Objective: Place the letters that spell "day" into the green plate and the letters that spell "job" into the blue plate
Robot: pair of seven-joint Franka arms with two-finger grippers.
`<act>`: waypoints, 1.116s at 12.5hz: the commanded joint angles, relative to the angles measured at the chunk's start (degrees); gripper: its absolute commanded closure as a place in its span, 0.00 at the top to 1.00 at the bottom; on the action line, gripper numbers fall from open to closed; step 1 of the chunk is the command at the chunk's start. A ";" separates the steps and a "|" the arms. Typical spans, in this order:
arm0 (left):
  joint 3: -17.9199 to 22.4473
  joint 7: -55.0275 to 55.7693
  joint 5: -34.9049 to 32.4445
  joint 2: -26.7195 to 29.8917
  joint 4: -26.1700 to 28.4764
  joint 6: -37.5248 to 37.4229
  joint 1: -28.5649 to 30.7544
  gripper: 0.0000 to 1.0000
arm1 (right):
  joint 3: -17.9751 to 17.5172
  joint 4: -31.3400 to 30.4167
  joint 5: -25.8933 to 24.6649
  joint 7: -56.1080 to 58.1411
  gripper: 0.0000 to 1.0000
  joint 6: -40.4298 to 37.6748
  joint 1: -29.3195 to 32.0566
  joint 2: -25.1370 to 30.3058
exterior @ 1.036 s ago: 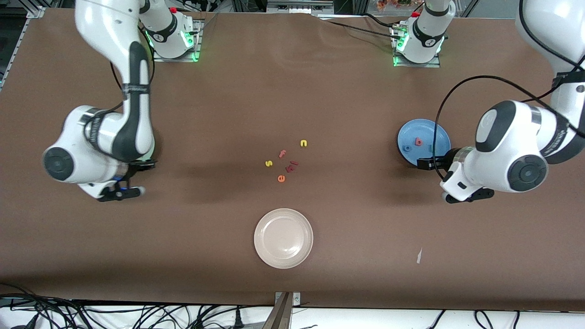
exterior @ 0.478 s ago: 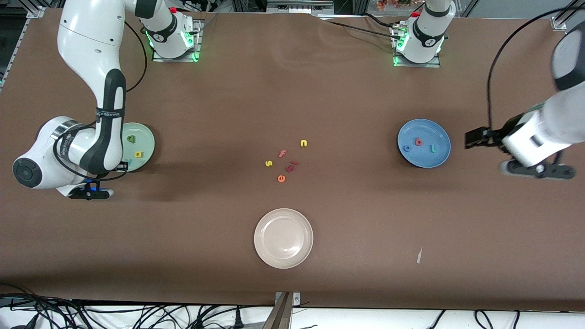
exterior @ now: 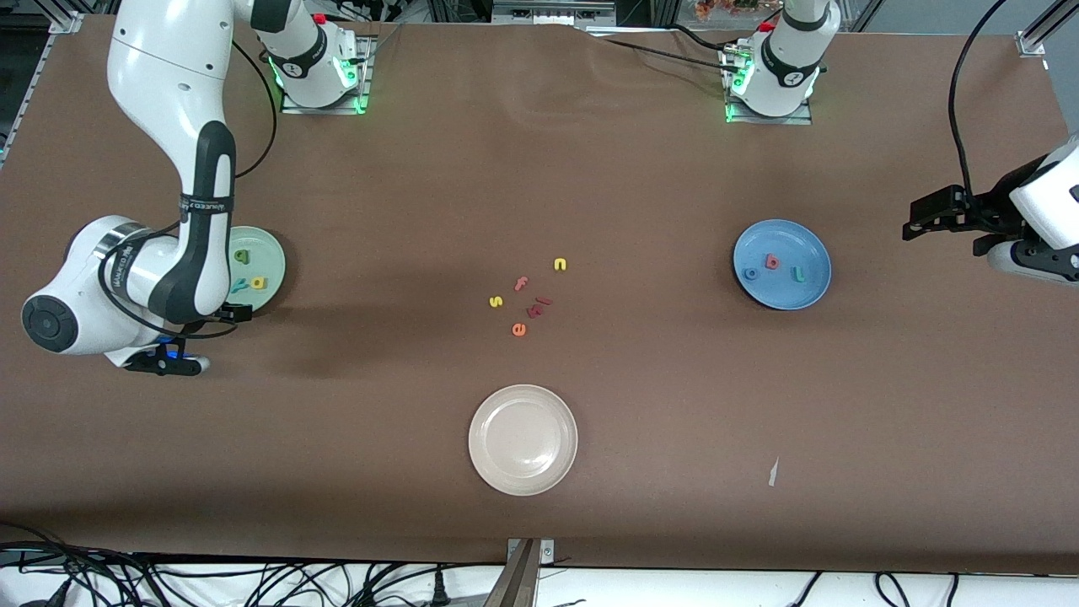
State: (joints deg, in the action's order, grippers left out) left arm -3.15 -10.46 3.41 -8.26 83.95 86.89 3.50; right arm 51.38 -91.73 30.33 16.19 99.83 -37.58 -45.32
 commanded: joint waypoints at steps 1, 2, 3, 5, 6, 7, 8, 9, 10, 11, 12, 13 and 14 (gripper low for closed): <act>3.33 -0.97 1.16 9.30 11.13 7.05 -3.41 1.00 | -0.23 3.40 0.52 -5.18 1.00 -3.41 -0.82 0.40; 3.50 -1.05 1.07 9.66 11.50 7.07 -3.24 1.00 | -0.14 3.66 0.52 -6.85 1.00 -4.11 -1.87 0.40; 4.46 -1.57 1.07 9.75 11.59 7.07 -3.33 1.00 | -0.05 4.28 0.52 -8.44 1.00 -4.47 -2.93 0.40; 4.47 -1.75 1.07 10.19 11.68 6.98 -2.89 1.00 | -0.05 6.03 0.52 -11.95 1.00 -6.13 -4.86 0.40; 4.38 -1.58 1.07 10.71 11.94 6.89 -2.37 1.00 | 0.04 6.56 0.52 -12.58 1.00 -7.01 -5.48 0.40; 4.38 -1.67 1.07 10.80 11.94 6.80 -2.27 1.00 | 0.30 6.91 0.52 -12.93 1.00 -7.72 -6.27 0.58; 4.38 -1.49 1.07 10.81 11.94 6.71 -2.01 1.00 | 0.65 6.92 0.52 -13.28 1.00 -8.51 -7.06 0.67; 4.38 -1.49 1.07 10.81 11.94 6.71 -1.66 1.00 | 0.83 6.92 0.17 -14.07 1.00 -8.69 -8.20 0.93; 4.12 -1.49 1.07 10.81 11.94 6.71 -0.87 1.00 | 0.92 6.83 -0.10 -14.08 1.00 -9.39 -8.73 1.80; 4.03 -1.58 1.07 10.81 11.94 6.71 -0.69 1.00 | 0.83 6.74 -0.36 -14.95 1.00 -10.96 -8.82 3.99; 4.03 -1.58 1.07 10.81 11.94 6.71 -0.52 1.00 | -0.13 6.57 -1.84 -16.52 1.00 -11.41 -8.30 6.01; 3.94 -1.49 1.07 10.81 11.94 6.71 -0.43 1.00 | -5.19 5.70 -6.73 -17.84 1.00 -11.15 -5.69 10.55; 3.94 -1.49 1.07 10.89 11.85 6.63 -0.51 1.00 | -12.89 5.17 -14.00 -18.81 1.00 -10.72 -0.87 14.60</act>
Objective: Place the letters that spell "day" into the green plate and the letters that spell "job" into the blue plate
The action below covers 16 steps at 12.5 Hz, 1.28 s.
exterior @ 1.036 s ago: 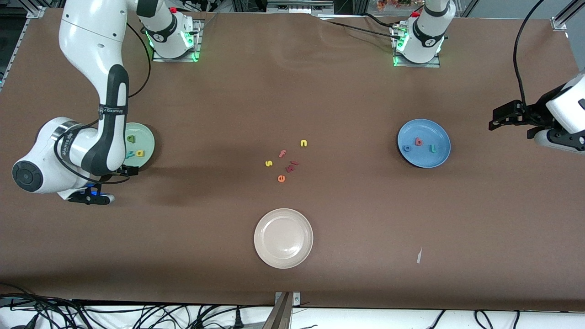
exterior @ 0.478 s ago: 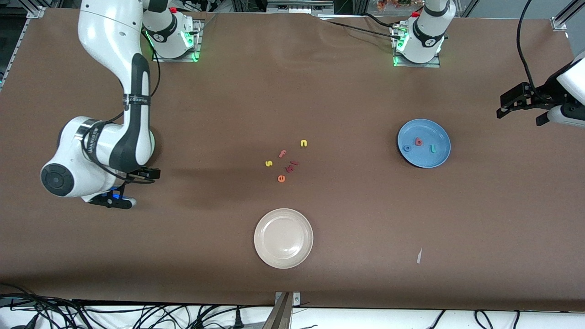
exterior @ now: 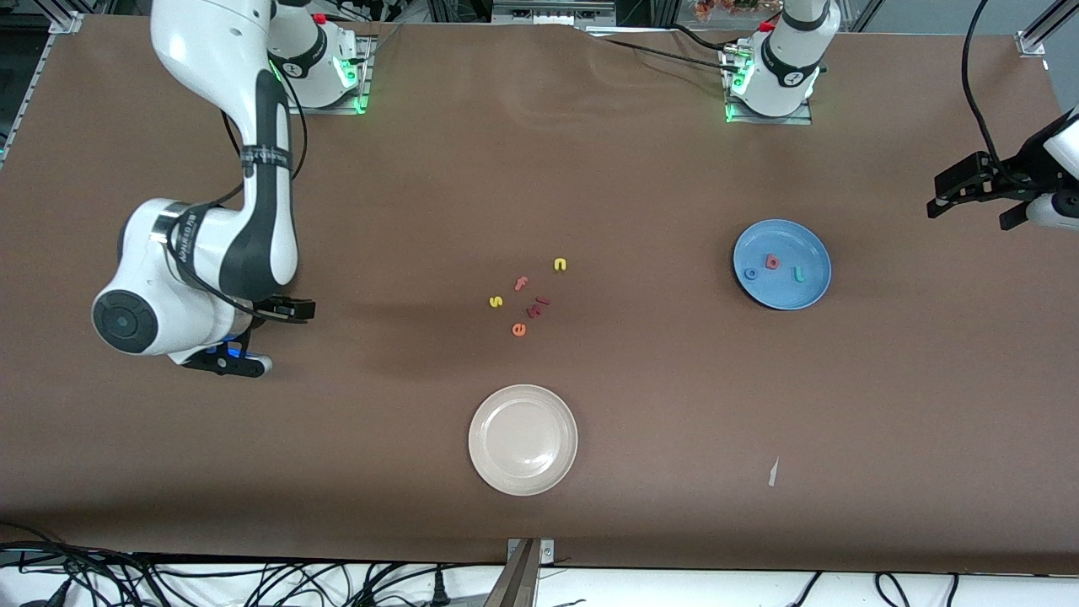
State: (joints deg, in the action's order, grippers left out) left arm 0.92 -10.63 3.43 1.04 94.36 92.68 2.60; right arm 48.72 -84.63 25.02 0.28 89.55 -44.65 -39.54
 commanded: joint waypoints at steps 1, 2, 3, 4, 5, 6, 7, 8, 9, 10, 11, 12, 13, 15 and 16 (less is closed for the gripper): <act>-0.13 -1.24 0.97 1.69 1.44 0.75 0.39 1.00 | -17.02 -2.90 -14.16 -4.48 1.00 -0.43 10.41 11.91; -0.04 -1.15 0.97 1.77 1.27 0.75 0.39 1.00 | -21.78 -4.30 -17.26 -6.41 1.00 -0.17 13.76 15.08; 0.13 -0.98 0.97 1.86 1.27 0.75 0.39 1.00 | -25.66 -5.62 -19.55 -7.12 1.00 0.18 16.58 17.98; 0.31 -1.24 0.97 2.21 1.27 0.75 0.30 1.00 | -30.05 -6.76 -21.05 -6.96 1.00 0.36 21.05 20.97; 0.40 -1.24 0.97 3.08 1.44 0.75 -0.05 1.00 | -34.70 -7.91 -22.37 -6.78 1.00 0.79 25.27 23.70; 0.31 -1.24 0.97 3.44 1.53 0.66 -0.05 1.00 | -36.66 -9.40 -23.43 -6.61 1.00 0.80 27.57 26.51; 0.31 -1.15 0.97 3.36 1.44 0.14 -0.05 1.00 | -37.20 -10.20 -23.62 -6.17 1.00 0.80 28.90 28.54; 0.31 -1.24 0.97 3.27 1.35 -1.26 0.38 1.00 | -37.30 -10.55 -23.62 -5.90 1.00 0.36 30.31 30.47; 0.40 -1.59 0.97 2.92 0.83 -2.15 0.65 1.00 | -37.30 -11.08 -23.70 -4.42 1.00 -0.16 31.45 32.75; 0.57 -1.68 0.97 2.48 0.65 -2.24 1.52 1.00 | -37.21 -10.91 -23.97 -1.88 1.00 -1.47 32.25 34.25; 0.57 -1.68 0.97 2.39 0.65 -2.42 1.79 1.00 | -37.21 -10.38 -24.40 -0.47 1.00 -3.32 32.86 35.31; 0.49 -1.68 0.97 2.39 0.65 -2.51 1.79 1.00 | -37.21 -9.94 -25.02 -0.19 1.00 -4.38 33.04 36.28; 0.49 -1.59 0.97 2.30 0.48 -2.51 1.71 1.00 | -37.30 -9.16 -24.94 -0.19 1.00 -5.69 33.05 36.81; 0.05 -1.42 0.97 2.48 0.39 -2.68 1.62 1.00 | -37.21 -7.40 -25.02 -0.19 1.00 -7.28 32.96 37.17; 0.13 -1.59 0.97 2.39 0.30 -3.12 1.62 1.00 | -37.21 -7.39 -25.02 -0.19 1.00 -7.29 32.96 37.61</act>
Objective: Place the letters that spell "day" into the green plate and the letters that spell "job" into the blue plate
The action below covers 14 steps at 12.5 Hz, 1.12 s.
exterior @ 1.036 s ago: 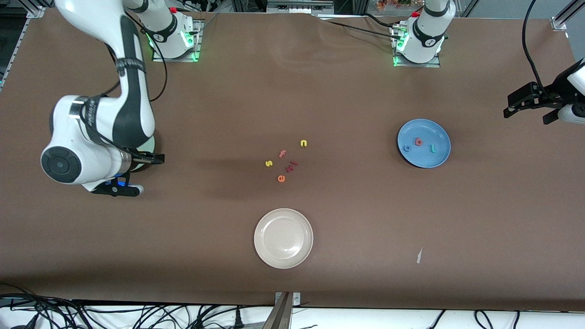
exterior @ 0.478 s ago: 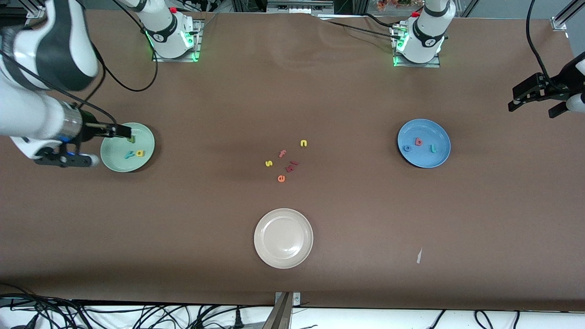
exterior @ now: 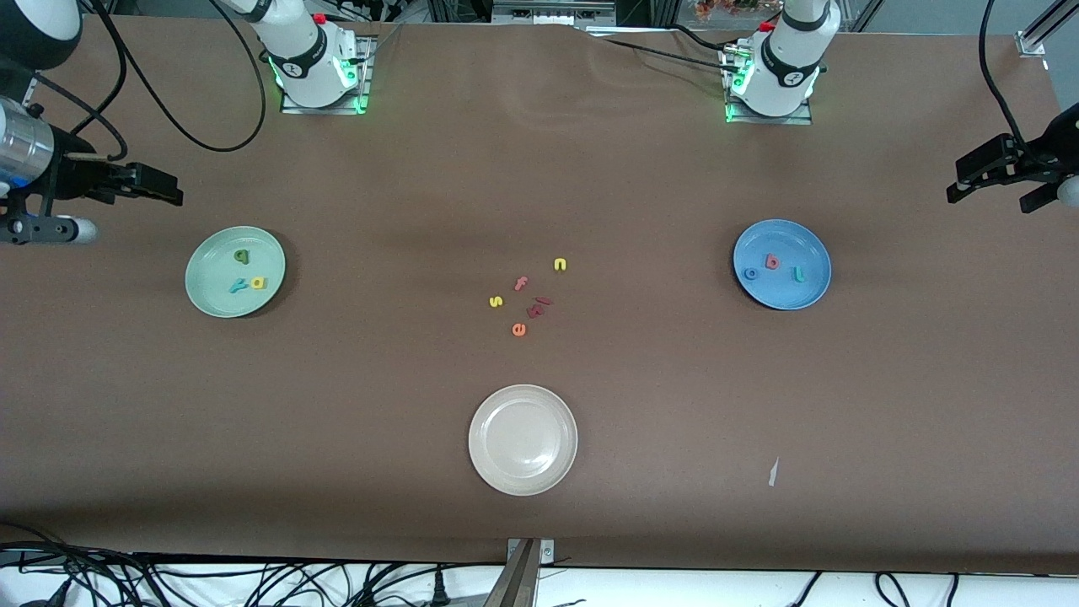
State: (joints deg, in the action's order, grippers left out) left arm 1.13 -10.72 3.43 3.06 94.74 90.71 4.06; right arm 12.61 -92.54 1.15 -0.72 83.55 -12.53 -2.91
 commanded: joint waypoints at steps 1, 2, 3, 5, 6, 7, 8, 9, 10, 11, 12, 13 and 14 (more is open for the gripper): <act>0.19 -1.50 0.97 0.46 0.00 -1.41 0.33 1.00 | -1.01 0.51 -0.81 0.81 1.00 -1.28 1.01 1.07; 0.28 -1.50 0.97 0.37 -0.08 -1.33 0.59 1.00 | -1.01 0.34 -0.54 0.63 1.00 -1.28 0.92 0.98; 0.10 -1.50 0.97 0.37 -0.08 -1.33 0.51 1.00 | -0.92 0.25 -0.45 0.55 1.00 -1.28 0.92 0.98; -0.07 -1.41 0.97 0.29 -0.61 -1.33 0.51 1.00 | -0.92 0.51 -0.45 0.54 1.00 -0.93 0.57 0.81; -0.16 -1.41 0.97 0.37 -0.61 -1.33 0.51 1.00 | -1.01 0.51 -0.36 0.54 1.00 -0.49 0.57 0.72; -0.16 -1.32 0.97 0.37 -0.70 -1.41 0.42 1.00 | -1.10 0.60 -0.36 0.54 1.00 -0.40 0.48 0.63; -0.16 -1.32 0.97 0.37 -0.70 -1.33 0.42 1.00 | -1.10 0.51 -0.36 0.54 1.00 -0.40 0.48 0.63; -0.16 -1.32 0.97 0.37 -0.70 -1.41 0.42 1.00 | -1.10 0.60 -0.36 0.54 1.00 -0.31 0.48 0.63; -0.16 -1.32 0.97 0.37 -0.70 -1.41 0.42 1.00 | -1.10 0.51 -0.28 0.54 1.00 0.38 0.48 0.45; -0.16 -1.32 0.97 0.37 -0.70 -1.41 0.42 1.00 | -1.10 0.51 -0.28 0.46 1.00 0.65 0.22 0.28; -0.25 -1.32 0.88 0.29 -0.70 -1.41 0.42 1.00 | -1.18 0.51 -0.36 0.46 1.00 0.74 -0.13 0.19; -0.25 -1.32 0.88 0.37 -0.70 -1.41 0.33 1.00 | -1.18 0.51 -0.45 0.37 1.00 1.09 -0.22 0.10; -0.34 -1.23 0.88 0.37 -0.70 -1.41 0.33 1.00 | -1.18 0.51 -0.36 0.37 1.00 1.35 -0.31 0.10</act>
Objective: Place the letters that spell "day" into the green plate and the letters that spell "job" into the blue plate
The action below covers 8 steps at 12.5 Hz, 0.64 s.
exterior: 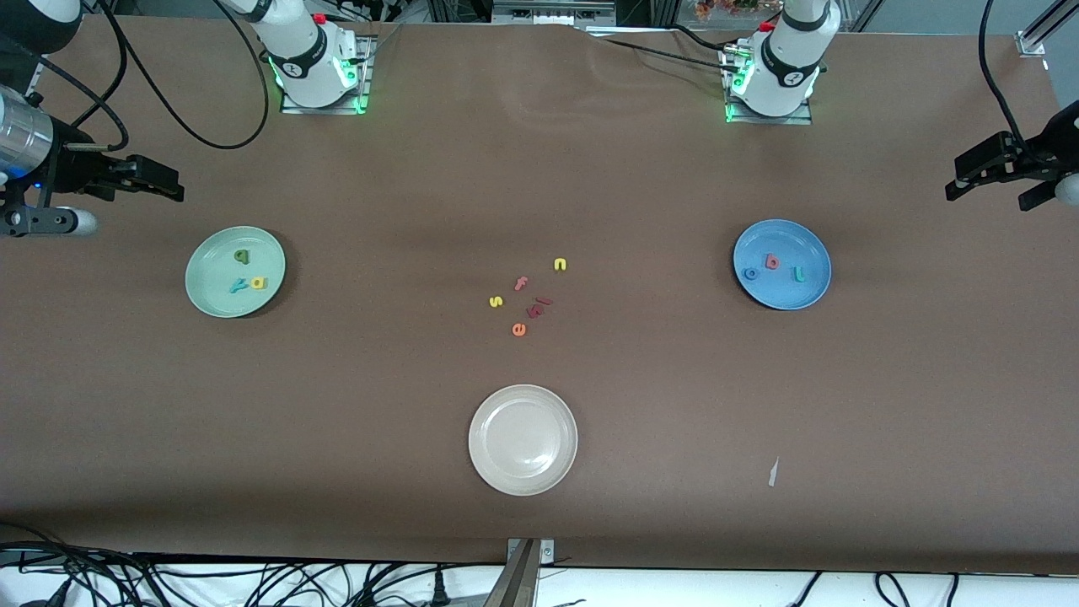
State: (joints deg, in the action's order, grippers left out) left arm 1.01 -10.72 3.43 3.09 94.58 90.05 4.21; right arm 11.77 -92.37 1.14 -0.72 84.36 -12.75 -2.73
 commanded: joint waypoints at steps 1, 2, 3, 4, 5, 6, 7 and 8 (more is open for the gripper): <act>-0.39 -1.23 0.88 0.33 -0.54 -0.75 0.10 1.00 | -0.34 0.35 -0.43 0.37 1.00 0.54 -0.08 -0.08; -0.31 -1.23 0.88 0.33 -0.54 -0.84 0.10 1.00 | -0.34 0.35 -0.35 0.37 1.00 0.54 -0.08 -0.08; -0.39 -1.23 0.88 0.33 -0.54 -1.10 0.10 1.00 | -0.43 0.35 -0.52 0.28 1.00 0.45 -0.08 0.00; -0.40 -1.23 0.88 0.33 -0.54 -1.10 0.01 1.00 | -0.43 0.35 -0.61 0.02 1.00 0.45 -0.08 0.00; -0.40 -1.23 0.88 0.33 -0.54 -1.10 0.01 1.00 | -0.43 0.35 -0.52 -0.07 1.00 0.54 -0.08 0.00; -0.40 -1.23 0.88 0.33 -0.54 -1.19 0.01 1.00 | -0.43 0.35 -0.52 -0.07 1.00 0.45 -0.08 0.00; -0.40 -1.23 0.88 0.33 -0.54 -1.19 0.10 1.00 | -0.43 0.35 -0.52 -0.16 1.00 0.45 -0.08 0.09; -0.40 -1.23 0.88 0.33 -0.63 -1.28 0.01 1.00 | -0.43 0.35 -0.61 -0.16 1.00 0.45 -0.17 0.00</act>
State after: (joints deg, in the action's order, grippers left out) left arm 0.63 -10.72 3.43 3.09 94.58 89.84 4.13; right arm 11.59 -92.37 1.14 -0.73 84.78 -12.85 -2.76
